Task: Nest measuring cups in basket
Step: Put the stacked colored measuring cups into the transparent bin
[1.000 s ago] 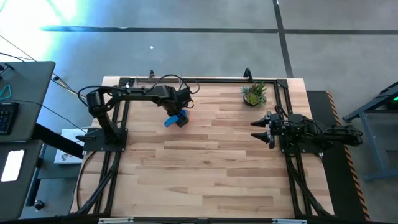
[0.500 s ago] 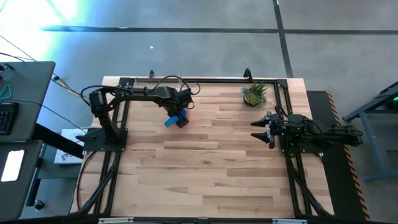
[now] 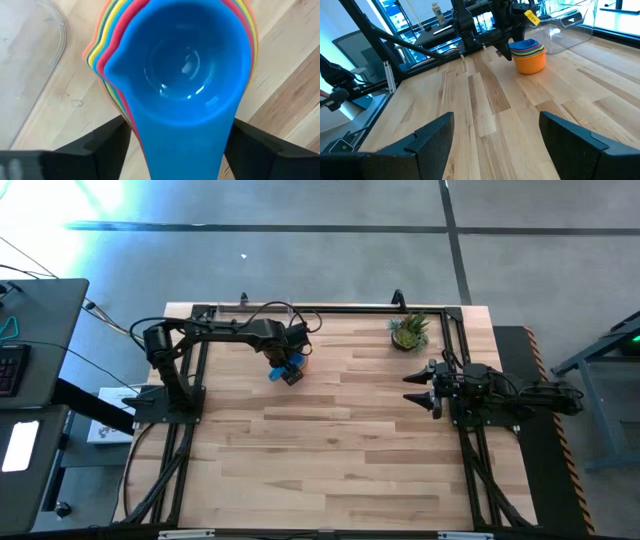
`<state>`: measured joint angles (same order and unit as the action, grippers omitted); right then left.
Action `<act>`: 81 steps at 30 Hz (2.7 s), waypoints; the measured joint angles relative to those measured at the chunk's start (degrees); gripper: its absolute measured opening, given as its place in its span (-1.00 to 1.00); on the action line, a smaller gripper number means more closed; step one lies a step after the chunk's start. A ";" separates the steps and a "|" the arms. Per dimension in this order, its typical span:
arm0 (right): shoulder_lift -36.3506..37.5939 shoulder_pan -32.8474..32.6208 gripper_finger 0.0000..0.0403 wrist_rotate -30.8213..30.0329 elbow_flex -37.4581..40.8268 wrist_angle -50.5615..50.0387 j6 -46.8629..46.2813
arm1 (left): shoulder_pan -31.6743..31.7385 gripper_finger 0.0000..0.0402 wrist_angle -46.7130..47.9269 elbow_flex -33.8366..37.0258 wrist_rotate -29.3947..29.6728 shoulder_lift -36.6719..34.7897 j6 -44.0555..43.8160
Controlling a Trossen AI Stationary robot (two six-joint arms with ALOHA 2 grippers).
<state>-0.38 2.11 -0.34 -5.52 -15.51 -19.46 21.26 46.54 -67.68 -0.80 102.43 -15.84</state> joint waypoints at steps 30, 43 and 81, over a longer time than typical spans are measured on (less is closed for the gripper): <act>0.00 -0.01 0.41 -0.01 -0.01 0.00 0.00 | 0.00 -0.17 0.35 0.00 -0.07 -0.11 1.07; 0.00 -0.02 0.41 -0.01 0.00 0.01 0.00 | -0.04 -0.27 0.37 -0.02 0.00 -0.42 2.63; 0.00 -0.02 0.41 -0.01 -0.02 0.00 0.00 | 0.00 -0.33 1.22 -0.02 -1.79 -2.99 4.53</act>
<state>-0.38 2.09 -0.35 -5.54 -15.50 -19.46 21.26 47.77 -67.70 -2.59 99.44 -11.31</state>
